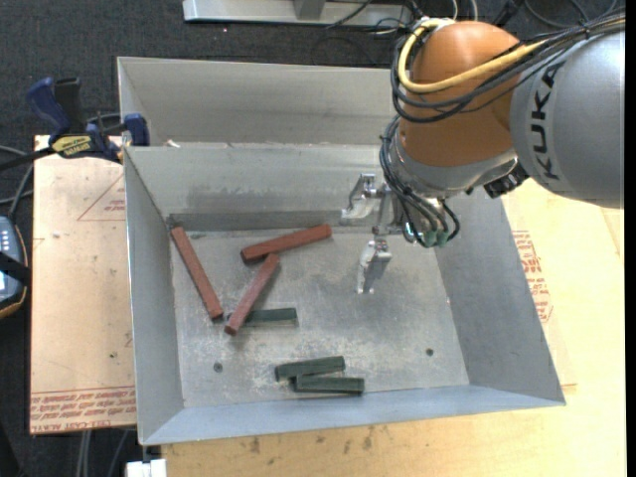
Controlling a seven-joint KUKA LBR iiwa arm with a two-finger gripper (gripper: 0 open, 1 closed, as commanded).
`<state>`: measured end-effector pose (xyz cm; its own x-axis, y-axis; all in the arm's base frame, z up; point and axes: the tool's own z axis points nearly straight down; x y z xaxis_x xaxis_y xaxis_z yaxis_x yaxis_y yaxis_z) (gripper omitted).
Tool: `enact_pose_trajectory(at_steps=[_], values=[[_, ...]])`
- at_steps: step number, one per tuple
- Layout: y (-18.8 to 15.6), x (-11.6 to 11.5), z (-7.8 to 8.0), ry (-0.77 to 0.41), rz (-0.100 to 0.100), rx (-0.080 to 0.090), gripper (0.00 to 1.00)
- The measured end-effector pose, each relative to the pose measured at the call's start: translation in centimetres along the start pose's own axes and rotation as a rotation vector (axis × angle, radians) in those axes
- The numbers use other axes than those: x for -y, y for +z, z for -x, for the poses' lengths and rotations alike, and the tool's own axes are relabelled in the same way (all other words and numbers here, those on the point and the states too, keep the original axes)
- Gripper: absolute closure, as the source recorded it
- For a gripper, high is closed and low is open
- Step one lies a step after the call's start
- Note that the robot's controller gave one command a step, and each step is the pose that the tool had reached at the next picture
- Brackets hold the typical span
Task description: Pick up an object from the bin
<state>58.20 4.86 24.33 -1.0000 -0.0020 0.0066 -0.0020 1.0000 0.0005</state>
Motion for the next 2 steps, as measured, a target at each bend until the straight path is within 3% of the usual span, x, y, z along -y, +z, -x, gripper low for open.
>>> enact_pose_trajectory(at_steps=[1, 2], values=[[-0.5, 0.0, 0.1, 0.001, 0.0, 0.008, 0.0], [7.1, -3.2, 0.0, -0.082, 0.0, 0.012, 0.0]])
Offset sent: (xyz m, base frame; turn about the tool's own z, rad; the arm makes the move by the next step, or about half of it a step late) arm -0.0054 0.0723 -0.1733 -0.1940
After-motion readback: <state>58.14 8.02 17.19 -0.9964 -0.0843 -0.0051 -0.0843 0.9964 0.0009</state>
